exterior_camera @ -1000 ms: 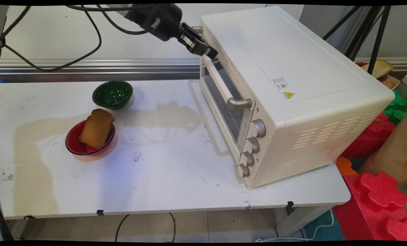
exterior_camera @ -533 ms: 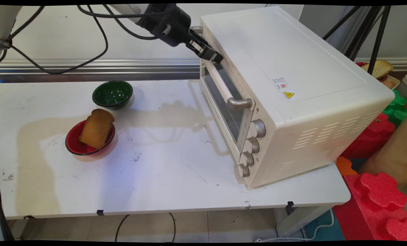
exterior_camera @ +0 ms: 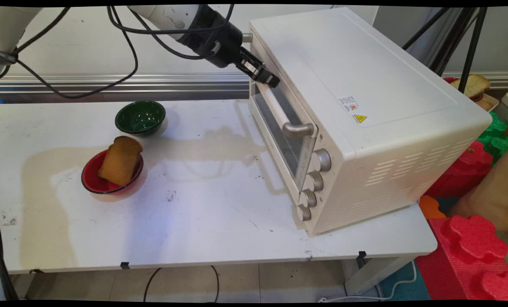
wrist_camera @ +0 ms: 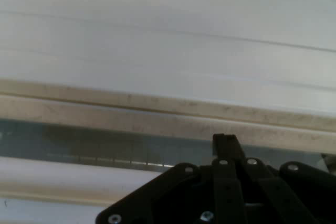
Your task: Open the oven
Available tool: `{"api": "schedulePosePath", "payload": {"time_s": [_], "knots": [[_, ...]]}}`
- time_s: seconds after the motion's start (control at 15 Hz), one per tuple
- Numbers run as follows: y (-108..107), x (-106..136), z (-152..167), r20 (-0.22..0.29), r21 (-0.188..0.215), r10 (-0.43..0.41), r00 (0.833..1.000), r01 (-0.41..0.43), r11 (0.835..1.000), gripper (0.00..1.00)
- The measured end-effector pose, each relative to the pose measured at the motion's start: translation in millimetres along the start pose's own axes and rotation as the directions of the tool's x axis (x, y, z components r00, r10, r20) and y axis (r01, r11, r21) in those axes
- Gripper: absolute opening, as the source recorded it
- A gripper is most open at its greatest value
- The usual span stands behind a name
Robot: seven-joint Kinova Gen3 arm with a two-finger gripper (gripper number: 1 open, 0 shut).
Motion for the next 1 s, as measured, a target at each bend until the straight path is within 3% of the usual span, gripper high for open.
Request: {"api": "schedulePosePath", "payload": {"time_s": [0.53, 1.0], "knots": [[1.1, -22.5, -12.7, 0.022, 0.032, -0.042, 0.999, 0.041, 0.999, 0.0], [-2.5, -51.4, -32.7, 0.056, 0.05, -0.025, 0.998, 0.023, 0.999, 0.0]]}}
